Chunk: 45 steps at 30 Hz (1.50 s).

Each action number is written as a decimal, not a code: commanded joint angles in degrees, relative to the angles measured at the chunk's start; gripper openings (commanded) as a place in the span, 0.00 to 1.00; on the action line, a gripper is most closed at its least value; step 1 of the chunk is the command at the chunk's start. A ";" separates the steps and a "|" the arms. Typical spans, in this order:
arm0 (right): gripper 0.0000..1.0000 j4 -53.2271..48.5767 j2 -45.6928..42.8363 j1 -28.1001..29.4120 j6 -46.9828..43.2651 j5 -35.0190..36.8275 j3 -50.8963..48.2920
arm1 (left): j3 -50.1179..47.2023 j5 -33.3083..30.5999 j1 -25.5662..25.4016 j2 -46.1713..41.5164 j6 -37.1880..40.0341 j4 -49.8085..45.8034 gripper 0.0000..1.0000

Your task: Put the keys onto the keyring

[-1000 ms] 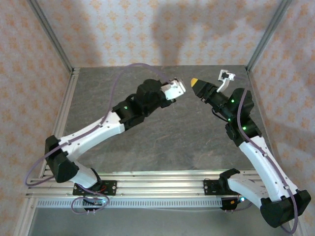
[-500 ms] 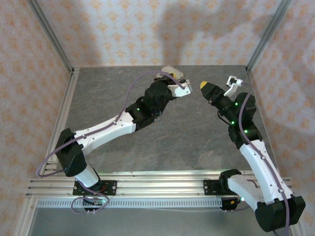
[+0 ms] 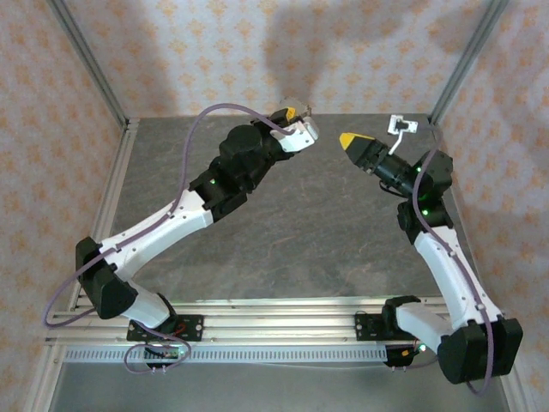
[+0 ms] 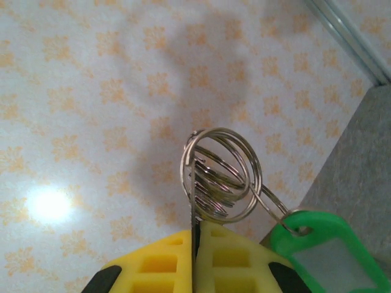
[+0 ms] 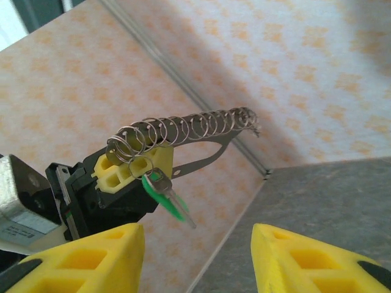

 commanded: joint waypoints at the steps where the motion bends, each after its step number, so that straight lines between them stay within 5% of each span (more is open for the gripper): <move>1: 0.49 11.62 2.34 -0.25 4.87 -6.18 3.36 | 2.30 3.50 0.35 -1.59 -1.91 -1.91 0.00; 12: 0.47 26.01 8.13 0.78 15.76 -8.36 6.97 | 4.25 6.70 0.43 -1.69 -2.33 -4.35 0.00; 45: 0.47 19.22 11.49 9.47 8.20 -5.23 8.26 | 9.45 9.87 -0.65 -0.90 -5.79 -7.52 0.00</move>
